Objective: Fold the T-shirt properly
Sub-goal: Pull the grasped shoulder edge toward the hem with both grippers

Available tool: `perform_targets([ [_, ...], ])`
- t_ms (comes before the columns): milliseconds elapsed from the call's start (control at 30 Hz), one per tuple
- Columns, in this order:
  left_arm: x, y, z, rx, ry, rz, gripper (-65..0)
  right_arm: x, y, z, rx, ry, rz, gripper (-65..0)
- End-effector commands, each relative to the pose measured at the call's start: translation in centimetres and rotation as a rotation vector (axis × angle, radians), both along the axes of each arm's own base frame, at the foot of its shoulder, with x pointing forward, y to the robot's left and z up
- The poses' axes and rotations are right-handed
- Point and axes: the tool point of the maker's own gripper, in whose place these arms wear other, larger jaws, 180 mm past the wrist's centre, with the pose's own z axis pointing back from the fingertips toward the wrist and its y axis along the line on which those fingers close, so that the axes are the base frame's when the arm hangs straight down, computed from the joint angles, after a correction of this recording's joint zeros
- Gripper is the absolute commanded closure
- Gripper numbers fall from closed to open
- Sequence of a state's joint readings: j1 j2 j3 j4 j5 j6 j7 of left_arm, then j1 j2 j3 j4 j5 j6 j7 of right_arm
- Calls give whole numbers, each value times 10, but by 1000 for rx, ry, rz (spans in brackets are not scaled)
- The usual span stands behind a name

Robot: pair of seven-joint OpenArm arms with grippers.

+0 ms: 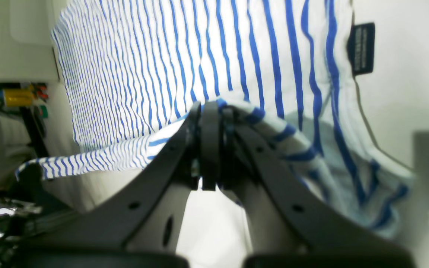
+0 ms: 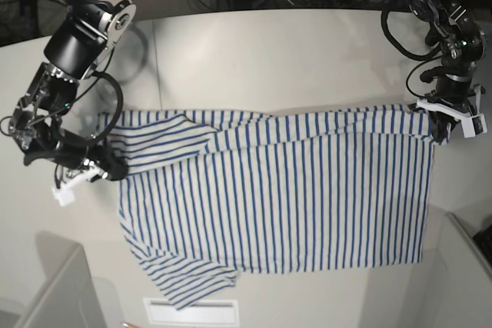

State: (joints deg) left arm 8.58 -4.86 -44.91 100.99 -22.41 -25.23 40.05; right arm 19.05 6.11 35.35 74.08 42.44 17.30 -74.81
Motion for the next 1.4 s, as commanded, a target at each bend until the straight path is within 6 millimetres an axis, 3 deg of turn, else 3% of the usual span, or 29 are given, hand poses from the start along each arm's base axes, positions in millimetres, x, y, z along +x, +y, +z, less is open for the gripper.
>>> perform_targets([
  [0,5,8,13,44,-31,6,0,15,0,18,-10,-62,10,0],
  [367,29,4,7,127,24,-25,0,39,26,7,-2,-51,68,0],
  [633,43,10,-3,85,33,-16,0,55,13,13,-96,-113,66,0],
  [767,50,11,-6,66,31,-12,0,54,12,-2,-77,-68,56,0],
  [1000,46,11,-25,31,73,-8,0,55,13,-8,-63,-61,40,0],
  [1133,46,12,-25,32,73,-8,0,56,12,-8,-64,-63,38,0],
  [1167,46,14,-24,39,73,-7,0,56,11,-7,-64,-65,36,-20],
  [1267,46,20,-20,53,73,-7,0,56,9,-6,-63,-68,30,-203],
  [1367,52,21,-14,55,54,-5,-224,61,5,-3,-67,-98,2,-240],
])
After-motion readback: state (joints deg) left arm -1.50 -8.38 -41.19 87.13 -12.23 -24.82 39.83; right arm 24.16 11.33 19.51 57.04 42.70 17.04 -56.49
